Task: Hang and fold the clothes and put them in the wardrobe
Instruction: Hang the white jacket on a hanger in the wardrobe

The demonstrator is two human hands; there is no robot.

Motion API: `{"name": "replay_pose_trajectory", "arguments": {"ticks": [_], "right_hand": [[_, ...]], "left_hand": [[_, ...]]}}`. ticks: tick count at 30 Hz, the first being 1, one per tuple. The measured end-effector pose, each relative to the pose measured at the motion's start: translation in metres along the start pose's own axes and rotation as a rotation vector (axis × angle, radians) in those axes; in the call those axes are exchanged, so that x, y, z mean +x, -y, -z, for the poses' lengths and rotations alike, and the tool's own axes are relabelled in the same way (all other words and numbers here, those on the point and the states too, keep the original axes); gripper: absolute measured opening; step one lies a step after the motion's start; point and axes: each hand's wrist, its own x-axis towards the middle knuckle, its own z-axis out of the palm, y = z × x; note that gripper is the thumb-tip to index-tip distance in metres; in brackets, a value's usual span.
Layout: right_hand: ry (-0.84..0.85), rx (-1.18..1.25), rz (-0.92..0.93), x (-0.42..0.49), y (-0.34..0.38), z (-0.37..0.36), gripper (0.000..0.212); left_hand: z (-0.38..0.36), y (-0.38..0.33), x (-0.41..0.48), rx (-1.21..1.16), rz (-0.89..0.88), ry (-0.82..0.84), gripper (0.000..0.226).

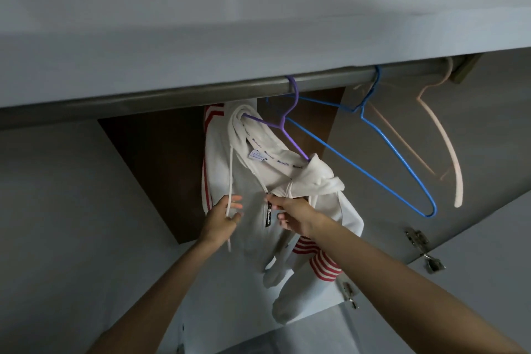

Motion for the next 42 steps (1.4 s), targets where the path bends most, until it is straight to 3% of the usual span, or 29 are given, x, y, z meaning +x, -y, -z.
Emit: {"name": "replay_pose_trajectory", "arguments": {"ticks": [5, 8, 13, 18, 22, 24, 26, 28, 30, 32, 35, 39, 42], "right_hand": [[0.152, -0.064, -0.022, -0.016, -0.005, 0.026, 0.013], [0.19, -0.04, -0.01, -0.028, -0.01, 0.039, 0.024], [0.157, -0.176, 0.122, -0.049, -0.007, 0.053, 0.017], [0.123, -0.145, 0.279, -0.067, 0.028, 0.059, 0.017], [0.123, -0.355, 0.341, -0.092, 0.041, 0.06, 0.019], [0.019, -0.508, 0.529, -0.106, 0.048, 0.055, 0.019], [-0.31, -0.645, 0.936, -0.114, 0.064, 0.047, 0.01], [-0.52, -0.899, 1.177, -0.115, 0.082, 0.032, 0.03], [-0.45, -1.089, 1.087, -0.106, 0.1, 0.018, 0.042], [-0.356, -1.089, 0.981, -0.093, 0.112, 0.01, 0.029], [-0.265, -1.061, 1.006, -0.081, 0.119, 0.015, 0.018], [-0.164, -1.053, 1.029, -0.079, 0.126, 0.025, 0.019], [-0.145, -1.078, 0.991, -0.077, 0.13, 0.026, 0.017]], "left_hand": [[-0.032, -0.015, -0.01, 0.097, -0.037, 0.105, 0.056], [-0.055, -0.031, -0.016, 0.172, -0.083, 0.076, 0.039], [-0.081, -0.05, -0.014, 0.299, -0.194, 0.003, 0.01], [-0.089, -0.057, -0.011, 0.219, -0.195, -0.021, 0.03], [-0.085, -0.054, -0.011, 0.21, -0.157, 0.046, 0.039], [-0.081, -0.053, -0.012, 0.244, -0.159, 0.059, 0.04], [-0.076, -0.053, -0.015, 0.281, -0.169, 0.067, 0.039], [-0.071, -0.055, -0.02, 0.312, -0.21, 0.071, 0.042], [-0.063, -0.058, -0.023, 0.353, -0.264, 0.073, 0.046], [-0.051, -0.059, -0.025, 0.41, -0.315, 0.088, 0.047], [-0.036, -0.056, -0.028, 0.458, -0.325, 0.092, 0.045], [-0.015, -0.045, -0.026, 0.475, -0.212, 0.045, 0.032], [0.011, -0.025, -0.023, 0.551, -0.117, 0.04, 0.036]]}}
